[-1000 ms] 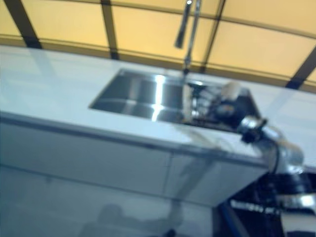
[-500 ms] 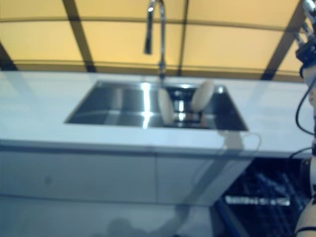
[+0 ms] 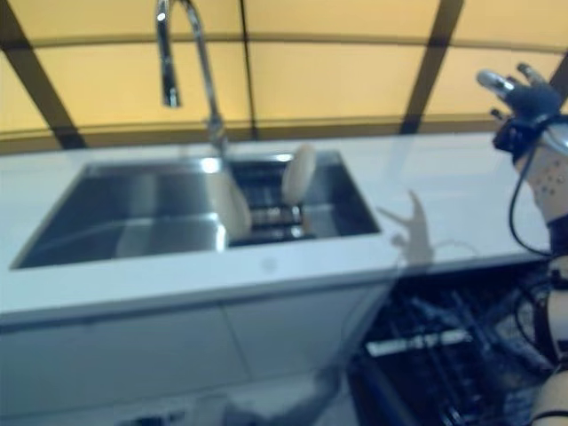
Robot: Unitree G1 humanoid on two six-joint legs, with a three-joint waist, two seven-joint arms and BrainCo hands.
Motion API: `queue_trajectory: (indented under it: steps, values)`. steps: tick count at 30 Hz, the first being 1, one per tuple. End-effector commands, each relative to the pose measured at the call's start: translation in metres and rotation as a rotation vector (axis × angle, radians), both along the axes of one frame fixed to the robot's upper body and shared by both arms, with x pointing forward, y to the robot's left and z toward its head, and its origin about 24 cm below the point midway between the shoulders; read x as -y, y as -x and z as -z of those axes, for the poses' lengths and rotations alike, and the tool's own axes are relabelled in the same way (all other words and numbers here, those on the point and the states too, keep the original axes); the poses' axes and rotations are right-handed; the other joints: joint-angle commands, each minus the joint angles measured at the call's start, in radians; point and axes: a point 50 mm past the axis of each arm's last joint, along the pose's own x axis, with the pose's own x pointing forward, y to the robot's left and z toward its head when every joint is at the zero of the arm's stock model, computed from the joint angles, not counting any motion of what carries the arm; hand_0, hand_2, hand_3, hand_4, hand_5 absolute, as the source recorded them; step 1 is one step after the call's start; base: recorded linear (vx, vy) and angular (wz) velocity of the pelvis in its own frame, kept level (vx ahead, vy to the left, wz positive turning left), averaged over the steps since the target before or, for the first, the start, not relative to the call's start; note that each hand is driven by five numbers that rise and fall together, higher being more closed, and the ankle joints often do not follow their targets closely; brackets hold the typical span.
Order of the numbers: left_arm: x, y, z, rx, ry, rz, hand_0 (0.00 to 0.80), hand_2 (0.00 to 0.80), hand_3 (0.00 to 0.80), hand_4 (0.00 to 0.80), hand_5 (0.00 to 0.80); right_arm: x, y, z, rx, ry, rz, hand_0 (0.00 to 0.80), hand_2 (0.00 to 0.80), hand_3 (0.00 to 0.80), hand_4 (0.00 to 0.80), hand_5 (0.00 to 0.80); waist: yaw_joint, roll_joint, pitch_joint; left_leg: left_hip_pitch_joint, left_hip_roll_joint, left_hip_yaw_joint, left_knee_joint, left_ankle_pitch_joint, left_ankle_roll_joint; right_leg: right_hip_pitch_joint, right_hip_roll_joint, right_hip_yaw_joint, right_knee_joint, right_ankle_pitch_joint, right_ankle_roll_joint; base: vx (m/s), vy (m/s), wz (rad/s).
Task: Take plates into dishwasher
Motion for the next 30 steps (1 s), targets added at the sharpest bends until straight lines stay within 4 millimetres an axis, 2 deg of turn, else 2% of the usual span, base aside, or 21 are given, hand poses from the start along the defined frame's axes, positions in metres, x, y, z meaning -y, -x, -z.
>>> queue_trajectory:
  steps: [1, 4, 8, 10, 11, 13, 15, 16, 21, 24, 30]
  values:
    - [-0.018, 0.004, -0.006, -0.015, -0.043, 0.004, 0.000, 0.000, 0.000, 0.000, 0.000, -0.013, 0.001, -0.051, 0.157, 0.006, -0.058, 0.000, 0.000, 0.000, 0.000, 0.000, 0.055, -0.036, 0.005, 0.063, 0.020, 0.004, -0.016, -0.051, -0.059, 0.041, -0.138, 0.129, -0.010, 0.018, 0.122, 0.055, 0.026, 0.18]
    - [-0.016, 0.007, -0.004, -0.016, -0.032, 0.020, 0.000, 0.000, 0.000, 0.000, 0.000, -0.017, -0.002, -0.051, 0.161, 0.019, -0.065, 0.000, 0.000, 0.000, 0.000, 0.000, 0.063, -0.040, 0.012, 0.059, 0.016, 0.013, 0.002, -0.065, -0.054, 0.045, -0.147, 0.127, -0.026, 0.031, 0.129, 0.060, 0.040, 0.36]
    - [-0.013, 0.013, -0.002, -0.029, -0.023, 0.079, 0.000, 0.000, 0.000, 0.000, 0.000, -0.028, -0.004, -0.052, 0.164, 0.050, -0.073, 0.000, 0.000, 0.000, 0.000, 0.000, 0.075, -0.037, 0.024, 0.062, -0.001, 0.005, -0.005, -0.073, -0.026, 0.034, -0.151, 0.137, 0.026, 0.010, 0.136, 0.074, 0.082, 0.15]
    - [-0.015, 0.012, -0.003, -0.028, -0.031, 0.104, 0.000, 0.000, 0.000, 0.000, 0.000, -0.037, -0.006, -0.049, 0.160, 0.062, -0.093, 0.000, 0.000, 0.000, 0.000, 0.000, 0.069, -0.026, 0.030, 0.069, -0.002, -0.025, -0.041, -0.053, -0.012, -0.014, -0.140, 0.166, 0.143, 0.001, 0.142, 0.072, 0.025, 0.18]
    - [-0.017, 0.010, -0.004, -0.020, -0.038, 0.101, 0.000, 0.000, 0.000, 0.000, 0.000, -0.041, -0.005, -0.047, 0.154, 0.070, -0.106, 0.000, 0.000, 0.000, 0.000, 0.000, 0.063, -0.028, 0.035, 0.072, -0.001, -0.047, -0.053, -0.046, -0.011, -0.036, -0.158, 0.189, 0.157, 0.033, 0.156, 0.071, -0.055, 0.26]
    - [-0.020, 0.005, -0.007, 0.011, -0.040, 0.072, 0.000, 0.000, 0.000, 0.000, 0.000, -0.045, -0.006, -0.044, 0.139, 0.109, -0.109, 0.000, 0.000, 0.000, 0.000, 0.000, 0.062, -0.031, 0.045, 0.079, 0.016, -0.049, -0.061, -0.040, -0.024, -0.044, -0.186, 0.194, 0.107, 0.066, 0.166, 0.034, -0.119, 0.27]
    - [-0.020, 0.000, -0.009, 0.036, -0.034, 0.058, 0.000, 0.000, 0.000, 0.000, 0.000, -0.047, -0.008, -0.044, 0.138, 0.114, -0.112, 0.000, 0.000, 0.000, 0.000, 0.000, 0.069, -0.035, 0.054, 0.085, 0.031, -0.033, -0.071, -0.045, -0.032, -0.041, -0.202, 0.174, 0.050, 0.085, 0.177, 0.013, -0.153, 0.06]
    - [-0.019, -0.003, -0.009, 0.044, -0.036, 0.060, 0.000, 0.000, 0.000, 0.000, 0.000, -0.047, -0.008, -0.044, 0.135, 0.099, -0.114, 0.000, 0.000, 0.000, 0.000, 0.000, 0.076, -0.045, 0.050, 0.078, 0.034, -0.027, -0.072, -0.047, -0.038, -0.025, -0.196, 0.159, -0.005, 0.091, 0.182, 0.014, -0.163, -0.07]
    - [-0.009, -0.003, -0.006, 0.020, -0.033, 0.193, 0.000, 0.000, 0.000, 0.000, 0.000, -0.043, -0.011, -0.046, 0.087, 0.129, -0.096, 0.000, 0.000, 0.000, 0.000, 0.000, 0.103, -0.080, 0.035, 0.070, 0.054, -0.023, -0.103, -0.022, -0.060, 0.023, -0.170, 0.120, -0.068, 0.093, 0.181, 0.074, -0.131, 0.08]
    - [-0.006, 0.006, -0.002, 0.008, -0.035, 0.204, 0.000, 0.000, 0.000, 0.000, 0.000, -0.040, -0.011, -0.042, 0.050, 0.121, -0.098, 0.000, 0.000, 0.000, 0.000, 0.000, 0.108, -0.086, 0.036, 0.075, 0.060, -0.024, -0.122, -0.010, -0.069, 0.038, -0.168, 0.107, -0.085, 0.097, 0.184, 0.107, -0.020, 0.15]
    - [-0.015, 0.018, -0.003, -0.019, -0.057, 0.173, 0.000, 0.000, 0.000, 0.000, 0.000, -0.044, -0.017, -0.023, -0.067, 0.100, -0.133, 0.000, 0.000, 0.000, 0.000, 0.000, 0.116, -0.091, 0.049, 0.072, 0.061, -0.020, -0.143, 0.002, -0.076, 0.039, -0.175, 0.090, -0.114, 0.120, 0.195, 0.066, 0.001, 0.07]
